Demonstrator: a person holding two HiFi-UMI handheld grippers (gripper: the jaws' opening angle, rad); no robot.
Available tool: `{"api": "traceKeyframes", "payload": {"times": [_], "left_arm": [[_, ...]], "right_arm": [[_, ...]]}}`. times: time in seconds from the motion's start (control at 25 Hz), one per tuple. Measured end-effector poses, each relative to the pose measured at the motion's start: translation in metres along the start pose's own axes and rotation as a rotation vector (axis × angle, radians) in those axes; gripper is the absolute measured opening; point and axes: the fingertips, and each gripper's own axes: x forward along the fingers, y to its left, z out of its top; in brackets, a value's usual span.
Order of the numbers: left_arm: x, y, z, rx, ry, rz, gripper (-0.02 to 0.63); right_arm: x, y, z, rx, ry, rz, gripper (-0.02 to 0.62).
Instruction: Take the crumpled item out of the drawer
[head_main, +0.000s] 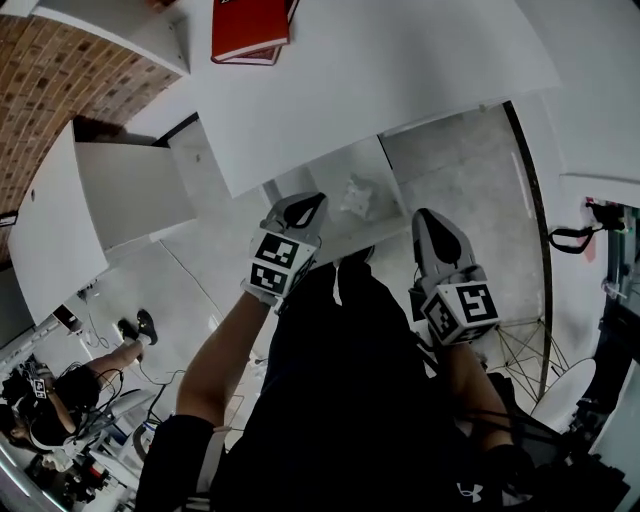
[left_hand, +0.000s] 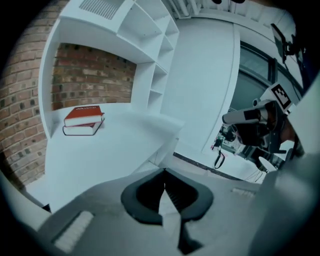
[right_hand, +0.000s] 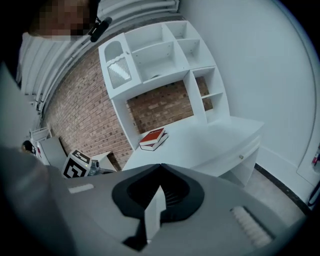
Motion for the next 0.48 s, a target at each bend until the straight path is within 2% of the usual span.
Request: {"api": "traceKeyframes", "payload": {"times": [0.28,0.48], "left_arm": [[0.057,0.001,-0.062,0.07,0.187,-0.104,0.008],[0.093,0.0,-0.098,0.132,0.3,-0.171,0.083]], "right_arm": [[0.005,-0.012,-0.024,0.062,0.047,-0.09,0.003],[0.003,-0.028,-0.038,0.097,0.069,-0.153,0.003]]}}
